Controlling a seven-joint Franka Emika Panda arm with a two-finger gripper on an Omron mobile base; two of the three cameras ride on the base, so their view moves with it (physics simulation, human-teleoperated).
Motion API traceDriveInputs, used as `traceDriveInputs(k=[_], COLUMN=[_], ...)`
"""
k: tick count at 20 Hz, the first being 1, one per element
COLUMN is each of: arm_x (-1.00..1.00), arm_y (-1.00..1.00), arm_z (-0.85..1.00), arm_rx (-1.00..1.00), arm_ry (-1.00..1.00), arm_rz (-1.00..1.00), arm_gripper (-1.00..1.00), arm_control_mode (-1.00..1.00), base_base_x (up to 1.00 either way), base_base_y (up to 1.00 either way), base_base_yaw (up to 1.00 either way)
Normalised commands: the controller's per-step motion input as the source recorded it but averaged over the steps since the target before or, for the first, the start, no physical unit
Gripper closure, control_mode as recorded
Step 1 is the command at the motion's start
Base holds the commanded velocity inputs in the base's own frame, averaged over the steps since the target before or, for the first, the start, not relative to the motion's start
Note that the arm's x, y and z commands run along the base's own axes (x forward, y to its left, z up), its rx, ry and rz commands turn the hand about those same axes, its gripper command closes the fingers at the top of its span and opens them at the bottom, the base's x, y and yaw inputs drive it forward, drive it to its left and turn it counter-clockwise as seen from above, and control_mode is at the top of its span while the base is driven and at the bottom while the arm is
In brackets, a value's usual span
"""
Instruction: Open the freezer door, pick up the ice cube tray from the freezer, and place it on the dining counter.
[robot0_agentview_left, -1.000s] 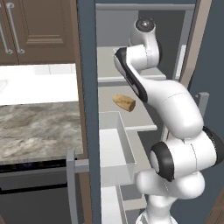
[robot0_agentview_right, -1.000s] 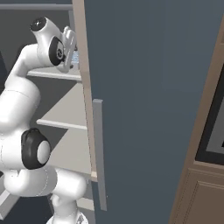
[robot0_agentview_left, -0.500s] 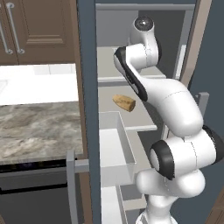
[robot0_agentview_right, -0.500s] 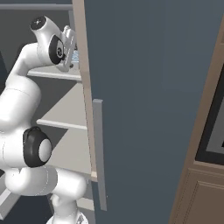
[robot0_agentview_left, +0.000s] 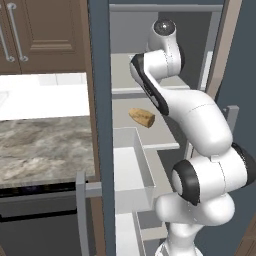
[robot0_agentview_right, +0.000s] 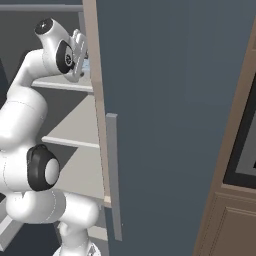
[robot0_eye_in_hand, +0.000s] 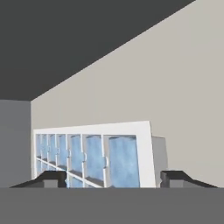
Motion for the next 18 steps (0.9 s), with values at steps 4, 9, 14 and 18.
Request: traceDriveInputs(k=[4, 9, 14, 18], arm_x=[0.0, 0.0, 0.0, -0.01], arm_y=[0.0, 0.0, 0.0, 0.0], arm_z=[0.0, 0.0, 0.0, 0.0], arm_rx=[0.0, 0.0, 0.0, 0.0], arm_ry=[0.0, 0.0, 0.0, -0.01], arm_rz=[0.0, 0.0, 0.0, 0.0], arm_gripper=[1.0, 1.0, 1.0, 1.0], arm_control_mode=[-1.0, -1.0, -1.0, -1.0], base_base_x=[0.0, 0.0, 0.0, 0.0], base_base_y=[0.0, 0.0, 0.0, 0.0], base_base_yaw=[0.0, 0.0, 0.0, 0.0])
